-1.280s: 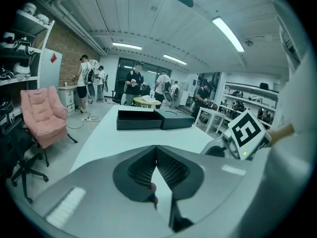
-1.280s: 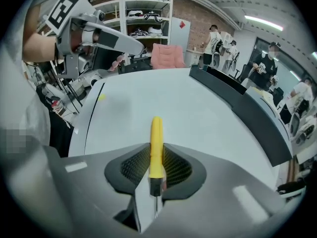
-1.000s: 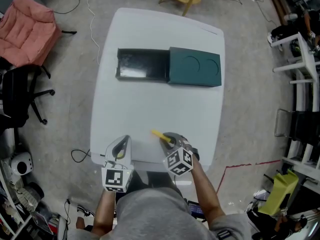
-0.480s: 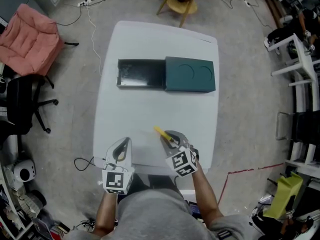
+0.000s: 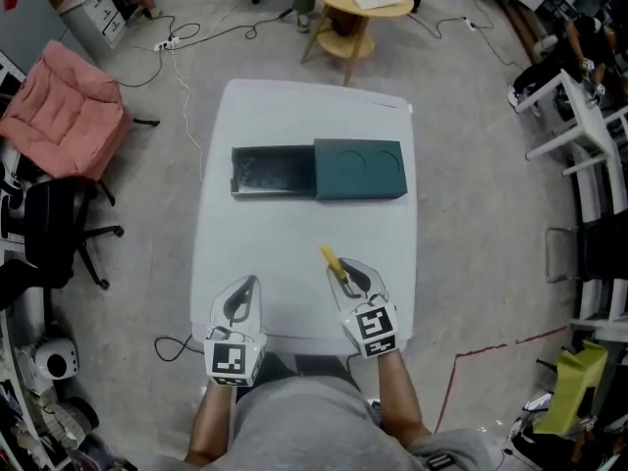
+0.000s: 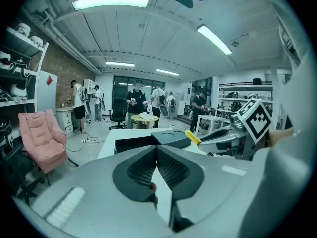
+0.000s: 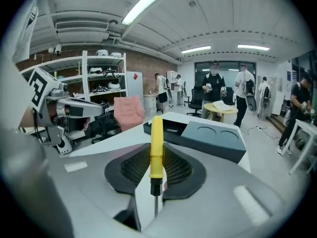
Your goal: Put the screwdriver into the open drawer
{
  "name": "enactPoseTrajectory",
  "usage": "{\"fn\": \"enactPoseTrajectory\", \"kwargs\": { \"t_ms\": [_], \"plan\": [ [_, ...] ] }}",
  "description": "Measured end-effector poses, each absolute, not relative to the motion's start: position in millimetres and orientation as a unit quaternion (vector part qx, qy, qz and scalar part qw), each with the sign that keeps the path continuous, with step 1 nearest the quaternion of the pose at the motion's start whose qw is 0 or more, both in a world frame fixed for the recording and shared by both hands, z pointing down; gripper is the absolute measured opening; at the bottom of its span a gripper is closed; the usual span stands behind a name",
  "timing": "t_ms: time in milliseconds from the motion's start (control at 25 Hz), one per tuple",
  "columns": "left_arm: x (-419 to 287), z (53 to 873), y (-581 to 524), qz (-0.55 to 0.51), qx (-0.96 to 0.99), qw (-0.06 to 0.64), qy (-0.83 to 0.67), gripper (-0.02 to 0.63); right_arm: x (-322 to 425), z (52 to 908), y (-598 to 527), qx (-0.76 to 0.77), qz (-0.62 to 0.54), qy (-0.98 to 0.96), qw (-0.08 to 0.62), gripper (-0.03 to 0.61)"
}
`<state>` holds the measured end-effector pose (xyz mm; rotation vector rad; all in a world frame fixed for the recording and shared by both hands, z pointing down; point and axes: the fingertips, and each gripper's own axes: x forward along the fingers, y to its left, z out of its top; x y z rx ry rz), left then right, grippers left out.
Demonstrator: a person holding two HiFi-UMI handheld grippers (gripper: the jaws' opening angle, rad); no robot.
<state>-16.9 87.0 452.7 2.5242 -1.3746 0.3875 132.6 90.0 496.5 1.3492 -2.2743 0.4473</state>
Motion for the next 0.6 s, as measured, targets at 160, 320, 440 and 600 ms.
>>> {"fn": "enactPoseTrajectory", "kwargs": {
  "t_ms": [160,320,440,600],
  "plan": [
    [-11,436,89,0.127,0.868,0.106,-0.468,0.012,140,466,89,0.516,0.147,-0.822,0.189,0.08],
    [-7,422,90,0.119,0.871,0.091,-0.468,0.012,146,438,90,0.542,0.134,-0.818,0.142,0.08],
    [-5,412,90,0.115,0.872,0.081,-0.468,0.012,148,421,93,0.555,0.126,-0.815,0.112,0.08],
    [-2,401,91,0.11,0.874,0.073,-0.468,0.012,147,407,99,0.561,0.117,-0.815,0.088,0.08]
  ]
}}
